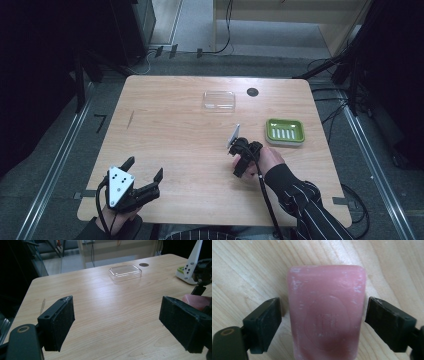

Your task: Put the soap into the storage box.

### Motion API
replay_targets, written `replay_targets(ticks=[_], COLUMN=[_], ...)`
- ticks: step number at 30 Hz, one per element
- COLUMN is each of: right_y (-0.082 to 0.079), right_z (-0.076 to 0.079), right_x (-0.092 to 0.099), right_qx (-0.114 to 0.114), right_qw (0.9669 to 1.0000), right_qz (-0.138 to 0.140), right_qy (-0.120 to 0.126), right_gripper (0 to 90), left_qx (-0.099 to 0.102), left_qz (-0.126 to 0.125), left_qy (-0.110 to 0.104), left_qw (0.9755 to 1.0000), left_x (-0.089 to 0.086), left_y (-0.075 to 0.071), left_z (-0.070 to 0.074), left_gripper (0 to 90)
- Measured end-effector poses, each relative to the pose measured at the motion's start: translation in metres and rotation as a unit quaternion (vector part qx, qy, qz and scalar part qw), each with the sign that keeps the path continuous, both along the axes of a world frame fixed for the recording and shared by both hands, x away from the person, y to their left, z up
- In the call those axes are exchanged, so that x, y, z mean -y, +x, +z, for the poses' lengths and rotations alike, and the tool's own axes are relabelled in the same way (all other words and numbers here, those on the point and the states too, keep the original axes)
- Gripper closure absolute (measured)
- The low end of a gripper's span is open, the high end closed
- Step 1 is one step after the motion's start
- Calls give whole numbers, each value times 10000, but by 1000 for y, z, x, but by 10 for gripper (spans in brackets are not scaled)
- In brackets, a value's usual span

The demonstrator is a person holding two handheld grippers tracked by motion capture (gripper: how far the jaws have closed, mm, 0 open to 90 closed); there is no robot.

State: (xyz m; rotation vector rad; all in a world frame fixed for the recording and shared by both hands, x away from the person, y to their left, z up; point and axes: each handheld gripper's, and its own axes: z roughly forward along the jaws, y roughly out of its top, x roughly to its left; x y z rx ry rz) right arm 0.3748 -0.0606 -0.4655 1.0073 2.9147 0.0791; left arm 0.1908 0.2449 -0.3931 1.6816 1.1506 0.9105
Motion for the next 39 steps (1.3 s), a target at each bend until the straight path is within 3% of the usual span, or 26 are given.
replay_targets(ticks=[15,23,39], right_y=[1,0,-1], right_z=[0,2,2], right_x=[2,2,3], right_qx=[10,-66,-57], right_qw=[10000,9999,9999], right_qz=[-50,30,49], right_qy=[-27,100,117], right_gripper=[244,376,382], left_qx=[0,2,3], left_qz=[1,-3,-5], left_qy=[3,-1,11], left_qw=[10000,10000,10000], left_x=[0,0,0], left_y=[0,0,0], left_z=[0,0,0], left_gripper=[134,134,134])
